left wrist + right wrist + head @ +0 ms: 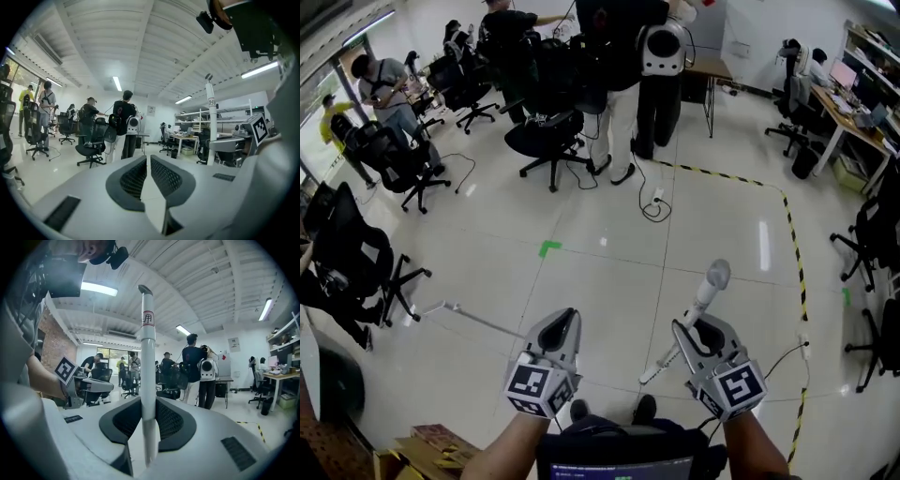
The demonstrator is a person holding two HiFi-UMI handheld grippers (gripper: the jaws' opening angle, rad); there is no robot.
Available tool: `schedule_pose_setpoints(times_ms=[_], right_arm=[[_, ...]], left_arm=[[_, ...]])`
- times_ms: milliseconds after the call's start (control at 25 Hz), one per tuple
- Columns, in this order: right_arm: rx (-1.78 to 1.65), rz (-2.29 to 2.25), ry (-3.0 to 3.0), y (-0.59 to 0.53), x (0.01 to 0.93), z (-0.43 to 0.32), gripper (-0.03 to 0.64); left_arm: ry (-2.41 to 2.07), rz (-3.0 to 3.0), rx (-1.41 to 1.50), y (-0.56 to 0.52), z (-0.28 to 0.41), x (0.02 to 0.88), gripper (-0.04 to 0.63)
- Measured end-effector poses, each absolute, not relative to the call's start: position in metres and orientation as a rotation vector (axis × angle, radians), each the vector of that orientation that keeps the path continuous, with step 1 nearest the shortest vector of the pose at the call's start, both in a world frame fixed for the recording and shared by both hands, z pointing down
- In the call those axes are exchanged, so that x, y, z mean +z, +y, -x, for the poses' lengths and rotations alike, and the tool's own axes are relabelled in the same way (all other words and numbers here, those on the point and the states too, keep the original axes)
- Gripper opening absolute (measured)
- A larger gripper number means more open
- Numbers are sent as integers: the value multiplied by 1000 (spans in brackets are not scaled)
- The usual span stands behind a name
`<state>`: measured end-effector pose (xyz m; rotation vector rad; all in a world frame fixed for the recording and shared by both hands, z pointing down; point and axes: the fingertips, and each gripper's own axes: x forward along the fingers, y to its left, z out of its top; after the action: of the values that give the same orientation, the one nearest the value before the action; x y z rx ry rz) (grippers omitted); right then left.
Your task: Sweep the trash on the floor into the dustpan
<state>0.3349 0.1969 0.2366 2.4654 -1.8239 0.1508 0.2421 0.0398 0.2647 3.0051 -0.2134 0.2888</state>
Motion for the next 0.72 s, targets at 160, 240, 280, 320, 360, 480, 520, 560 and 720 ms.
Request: schedule_pose_setpoints(times_ms=[160, 240, 280, 320, 360, 480, 520, 560, 720], right_arm=[[114, -2532, -1738, 199, 228, -308, 106], [104, -2589, -1685, 196, 226, -286, 106], [102, -2613, -1663, 192, 225, -275, 106], [104, -2631, -1643, 187, 223, -266, 106], [108, -2646, -1623, 182, 221, -258, 106], [131, -2694, -1561, 167, 219, -237, 106], [136, -2712, -1544, 162, 218, -230, 106], [139, -2728, -1529, 158, 216, -223, 106], [155, -2762, -1514, 146, 206, -196, 106]], left_arm=[[-152, -3013, 251, 26, -210, 260, 26], [-98, -3013, 244, 13, -187, 261, 26], [-81, -3009, 245, 4, -176, 260, 26], [-64, -3001, 246, -5, -166, 259, 26], [-39, -2994, 249, -13, -157, 257, 26], [46, -3007, 258, -34, -136, 254, 26], [67, -3014, 257, -40, -130, 253, 26], [81, -3018, 259, -46, -124, 251, 26], [101, -3028, 246, -59, -105, 243, 26]])
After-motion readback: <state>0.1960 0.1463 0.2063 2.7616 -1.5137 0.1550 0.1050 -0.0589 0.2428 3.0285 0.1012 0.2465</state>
